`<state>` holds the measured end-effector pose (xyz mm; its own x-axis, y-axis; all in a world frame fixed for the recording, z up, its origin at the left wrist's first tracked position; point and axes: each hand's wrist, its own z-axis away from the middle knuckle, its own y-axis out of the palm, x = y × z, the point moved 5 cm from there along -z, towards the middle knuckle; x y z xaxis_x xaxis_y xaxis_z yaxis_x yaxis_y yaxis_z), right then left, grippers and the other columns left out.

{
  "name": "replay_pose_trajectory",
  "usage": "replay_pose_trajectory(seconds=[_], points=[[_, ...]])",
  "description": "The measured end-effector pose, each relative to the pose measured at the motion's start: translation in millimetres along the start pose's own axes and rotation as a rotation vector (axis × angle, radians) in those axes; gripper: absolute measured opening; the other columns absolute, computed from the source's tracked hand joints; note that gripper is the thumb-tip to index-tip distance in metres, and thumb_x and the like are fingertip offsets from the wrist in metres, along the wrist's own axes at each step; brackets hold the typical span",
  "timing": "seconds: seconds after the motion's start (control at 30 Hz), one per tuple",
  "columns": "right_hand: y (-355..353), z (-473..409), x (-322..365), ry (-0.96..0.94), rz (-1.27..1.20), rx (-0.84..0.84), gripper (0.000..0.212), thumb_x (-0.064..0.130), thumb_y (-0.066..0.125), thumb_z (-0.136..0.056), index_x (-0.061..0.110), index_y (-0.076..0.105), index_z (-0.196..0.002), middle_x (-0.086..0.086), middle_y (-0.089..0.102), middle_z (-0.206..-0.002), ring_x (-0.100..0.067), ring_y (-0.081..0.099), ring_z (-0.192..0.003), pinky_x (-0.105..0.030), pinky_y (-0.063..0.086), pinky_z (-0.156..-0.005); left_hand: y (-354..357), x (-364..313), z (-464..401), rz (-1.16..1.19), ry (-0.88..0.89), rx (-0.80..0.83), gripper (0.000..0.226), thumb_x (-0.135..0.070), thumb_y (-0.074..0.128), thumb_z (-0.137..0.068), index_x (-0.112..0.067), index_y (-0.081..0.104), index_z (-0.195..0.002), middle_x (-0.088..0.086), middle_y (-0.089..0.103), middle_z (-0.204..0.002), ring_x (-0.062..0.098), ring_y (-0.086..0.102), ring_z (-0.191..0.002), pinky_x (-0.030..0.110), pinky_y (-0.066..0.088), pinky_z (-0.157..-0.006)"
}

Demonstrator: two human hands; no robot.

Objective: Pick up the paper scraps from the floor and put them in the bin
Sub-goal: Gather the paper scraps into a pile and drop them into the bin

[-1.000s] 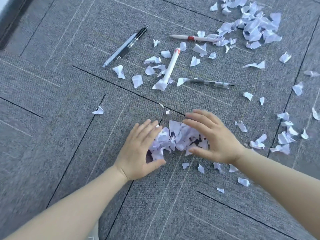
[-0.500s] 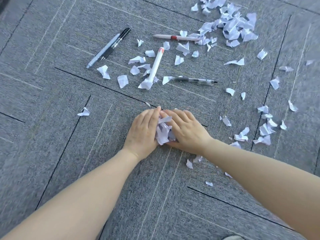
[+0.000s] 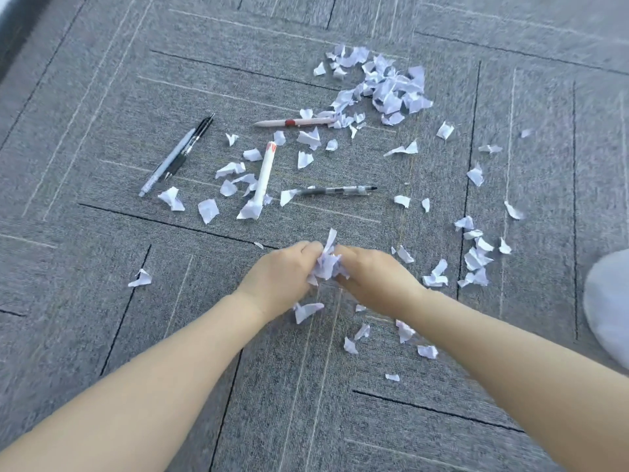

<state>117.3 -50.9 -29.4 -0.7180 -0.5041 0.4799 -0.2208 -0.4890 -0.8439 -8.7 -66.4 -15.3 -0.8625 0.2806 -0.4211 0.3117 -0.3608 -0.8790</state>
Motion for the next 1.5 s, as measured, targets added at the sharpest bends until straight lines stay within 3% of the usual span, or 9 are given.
replay_pose_trajectory(seconds=[0.13,0.4,0.6,0.73,0.87,1.0,1.17,1.3,1.5], points=[[-88.0,35.4,-21.6,0.118,-0.12,-0.317,0.011,0.015,0.058,-0.092,0.007,0.052,-0.09,-0.008,0.06,-0.081,-0.034,0.058,-0.068,-0.044,0.049,-0.058,-63.7,-54.2,-52.1,0.08,0.206,-0.197,0.02,-0.002,0.055,-0.085,-0.016,0.043,-0.081,-0.012,0.037,-0.067,0.02,0.049,-0.06,0.028,0.032,-0.051],[-262.3,218.3,-71.3,0.572,-0.007,-0.956,0.018,0.03,0.054,-0.089,0.025,0.043,-0.076,0.01,0.042,-0.058,-0.014,0.034,-0.053,-0.031,0.031,-0.051,-154.7,-292.6,-146.8,0.211,0.81,-0.387,0.014,-0.017,0.056,-0.084,-0.005,0.053,-0.08,-0.003,0.042,-0.067,0.023,0.041,-0.055,0.031,0.038,-0.051],[-299.6,368.1,-105.8,1.058,0.062,-1.179,0.01,0.023,0.059,-0.092,0.017,0.067,-0.096,0.004,0.059,-0.07,-0.024,0.05,-0.07,-0.03,0.028,-0.062,-125.4,-472.2,-170.4,0.406,0.919,-0.165,0.02,-0.018,0.059,-0.085,-0.019,0.042,-0.075,-0.004,0.044,-0.061,0.026,0.039,-0.062,0.034,0.032,-0.056],[-280.6,403.8,-137.4,1.332,-0.066,-1.066,0.017,0.027,0.054,-0.093,0.012,0.063,-0.096,-0.007,0.061,-0.081,-0.033,0.051,-0.079,-0.035,0.031,-0.063,-80.0,-519.8,-181.8,0.38,0.743,0.023,0.016,-0.02,0.061,-0.084,-0.018,0.047,-0.076,-0.003,0.046,-0.065,0.026,0.044,-0.071,0.03,0.027,-0.059],[-257.1,406.9,-160.7,1.456,-0.261,-0.845,0.022,0.04,0.051,-0.091,0.019,0.053,-0.099,-0.006,0.059,-0.091,-0.028,0.047,-0.08,-0.033,0.036,-0.068,-44.4,-516.1,-193.5,0.336,0.514,0.174,0.017,-0.034,0.059,-0.085,-0.019,0.051,-0.083,0.001,0.056,-0.081,0.027,0.057,-0.087,0.028,0.036,-0.065],[-256.5,406.8,-160.3,1.469,-0.25,-0.776,0.044,0.043,0.049,-0.092,0.023,0.051,-0.131,-0.003,0.055,-0.132,-0.024,0.051,-0.117,-0.033,0.039,-0.089,-37.6,-510.2,-191.6,0.351,0.45,0.286,0.045,-0.043,0.056,-0.086,-0.016,0.058,-0.122,0.0,0.063,-0.117,0.019,0.06,-0.105,0.026,0.046,-0.08],[-293.2,366.4,-129.6,1.251,-0.037,-1.044,0.026,0.023,0.048,-0.093,0.023,0.065,-0.113,0.003,0.068,-0.113,-0.02,0.06,-0.104,-0.029,0.038,-0.079,-90.1,-477.6,-190.9,0.546,0.586,-0.117,0.025,-0.024,0.048,-0.092,-0.011,0.067,-0.081,-0.006,0.049,-0.051,0.012,0.045,-0.049,0.027,0.032,-0.05],[-297.7,276.1,-109.5,0.879,-0.069,-1.202,0.017,0.017,0.052,-0.091,0.02,0.068,-0.096,0.003,0.069,-0.091,-0.018,0.059,-0.083,-0.029,0.039,-0.07,-116.8,-390.0,-202.5,0.659,0.469,-0.348,0.027,-0.021,0.046,-0.093,-0.016,0.06,-0.071,-0.009,0.05,-0.053,0.009,0.044,-0.051,0.027,0.034,-0.049],[-204.0,84.5,-142.0,0.548,-0.27,-0.735,0.025,0.018,0.055,-0.092,0.022,0.064,-0.114,0.002,0.066,-0.111,-0.022,0.056,-0.105,-0.034,0.043,-0.089,-100.6,-175.4,-210.1,0.399,0.004,-0.388,0.025,-0.024,0.044,-0.093,-0.019,0.058,-0.073,-0.009,0.053,-0.063,0.018,0.051,-0.064,0.029,0.033,-0.053]])
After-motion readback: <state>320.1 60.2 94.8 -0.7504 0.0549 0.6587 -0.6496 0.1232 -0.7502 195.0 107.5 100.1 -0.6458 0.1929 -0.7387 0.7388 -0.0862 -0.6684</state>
